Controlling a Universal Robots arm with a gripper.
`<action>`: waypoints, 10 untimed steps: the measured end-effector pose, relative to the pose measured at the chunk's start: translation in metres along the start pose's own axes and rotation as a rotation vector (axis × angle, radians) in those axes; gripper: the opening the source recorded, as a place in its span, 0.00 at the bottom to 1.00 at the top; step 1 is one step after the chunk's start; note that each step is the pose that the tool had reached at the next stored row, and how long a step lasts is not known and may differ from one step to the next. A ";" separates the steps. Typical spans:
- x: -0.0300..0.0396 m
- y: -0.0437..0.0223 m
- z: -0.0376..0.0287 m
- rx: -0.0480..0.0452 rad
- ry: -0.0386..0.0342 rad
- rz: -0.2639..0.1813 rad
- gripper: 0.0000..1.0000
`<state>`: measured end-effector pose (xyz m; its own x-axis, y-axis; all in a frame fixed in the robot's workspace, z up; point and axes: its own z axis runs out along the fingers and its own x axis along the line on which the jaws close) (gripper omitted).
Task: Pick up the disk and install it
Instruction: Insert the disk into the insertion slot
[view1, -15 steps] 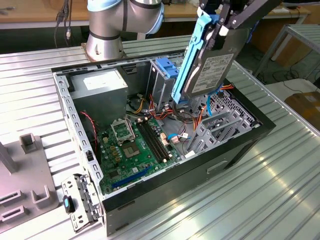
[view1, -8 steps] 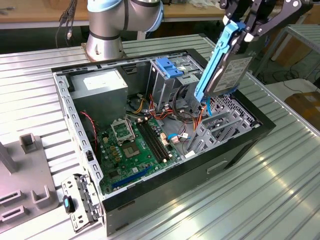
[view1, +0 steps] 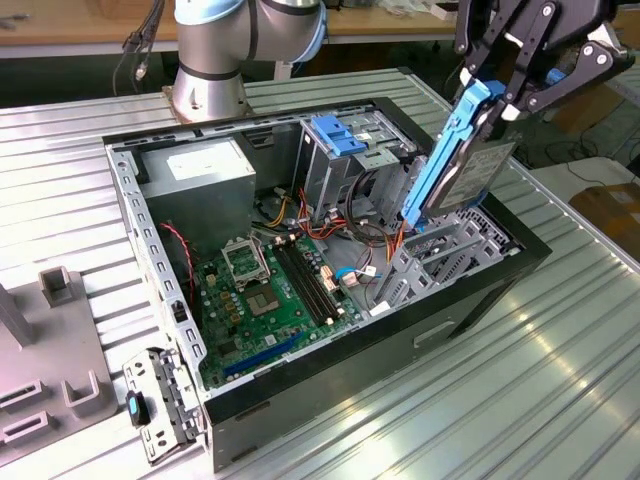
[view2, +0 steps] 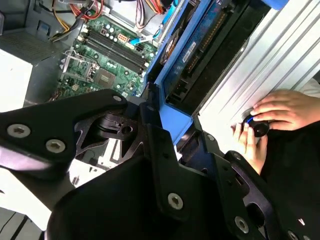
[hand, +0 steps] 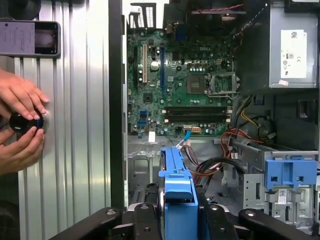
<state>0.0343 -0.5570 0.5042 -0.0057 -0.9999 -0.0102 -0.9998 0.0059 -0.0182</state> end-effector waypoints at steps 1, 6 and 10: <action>0.0001 -0.0072 0.0037 0.0000 0.0000 0.000 0.37; 0.0010 -0.0141 0.0145 0.0001 0.0002 0.009 0.37; 0.0013 -0.0195 0.0208 0.0004 0.0008 0.036 0.37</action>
<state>0.0541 -0.5582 0.4838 -0.0416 -0.9991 -0.0101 -0.9990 0.0417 -0.0183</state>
